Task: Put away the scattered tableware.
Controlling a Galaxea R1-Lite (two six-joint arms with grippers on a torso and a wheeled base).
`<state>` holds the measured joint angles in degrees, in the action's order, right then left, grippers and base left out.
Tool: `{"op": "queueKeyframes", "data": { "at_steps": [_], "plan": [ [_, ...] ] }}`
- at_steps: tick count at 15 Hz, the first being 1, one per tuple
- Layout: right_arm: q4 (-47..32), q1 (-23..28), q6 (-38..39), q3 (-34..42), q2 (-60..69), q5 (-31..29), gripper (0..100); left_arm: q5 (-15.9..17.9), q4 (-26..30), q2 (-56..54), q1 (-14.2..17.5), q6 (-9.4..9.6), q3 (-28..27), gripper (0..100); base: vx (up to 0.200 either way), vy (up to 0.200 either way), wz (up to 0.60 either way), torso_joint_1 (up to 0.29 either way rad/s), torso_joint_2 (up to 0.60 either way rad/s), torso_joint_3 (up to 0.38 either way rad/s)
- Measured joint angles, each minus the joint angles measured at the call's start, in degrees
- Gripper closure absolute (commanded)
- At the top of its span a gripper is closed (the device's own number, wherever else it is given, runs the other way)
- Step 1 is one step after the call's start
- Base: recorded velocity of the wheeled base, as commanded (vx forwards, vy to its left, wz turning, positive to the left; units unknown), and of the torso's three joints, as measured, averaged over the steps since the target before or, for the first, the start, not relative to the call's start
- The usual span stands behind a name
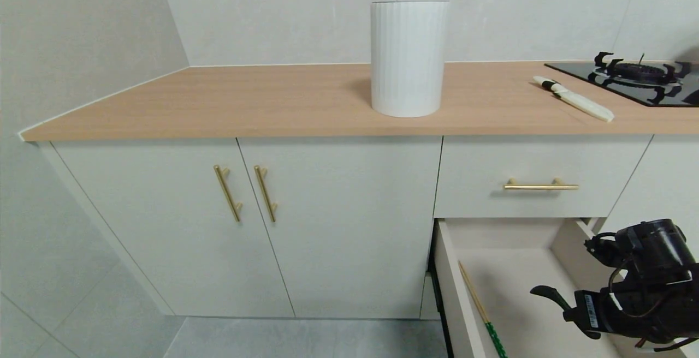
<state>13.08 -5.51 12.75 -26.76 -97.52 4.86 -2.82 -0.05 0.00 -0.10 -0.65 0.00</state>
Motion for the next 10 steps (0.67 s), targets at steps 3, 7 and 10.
{"op": "queueKeyframes", "data": {
  "at_steps": [3, 7, 10],
  "plan": [
    [1.9, -0.1, -0.1, -0.3, -1.5, 0.1, 100, 0.0, -0.1, 0.0, 0.0, 0.02, 0.0, 0, 0.0, 0.0, 0.0, -0.015, 0.11, 0.095],
    [14.8, -0.2, -0.1, -0.4, -8.4, -0.3, 100, 0.0, -0.1, 0.0, 0.0, 0.02, 0.0, 0, 0.0, 0.0, 0.0, 0.0, 0.0, 0.0],
    [26.2, -0.4, -0.5, -0.4, -17.7, -3.7, 100, 0.0, -0.1, 0.0, 0.0, 0.0, 0.0, 0, 0.0, 0.0, 0.0, 0.0, 0.0, 0.0]
  ]
}}
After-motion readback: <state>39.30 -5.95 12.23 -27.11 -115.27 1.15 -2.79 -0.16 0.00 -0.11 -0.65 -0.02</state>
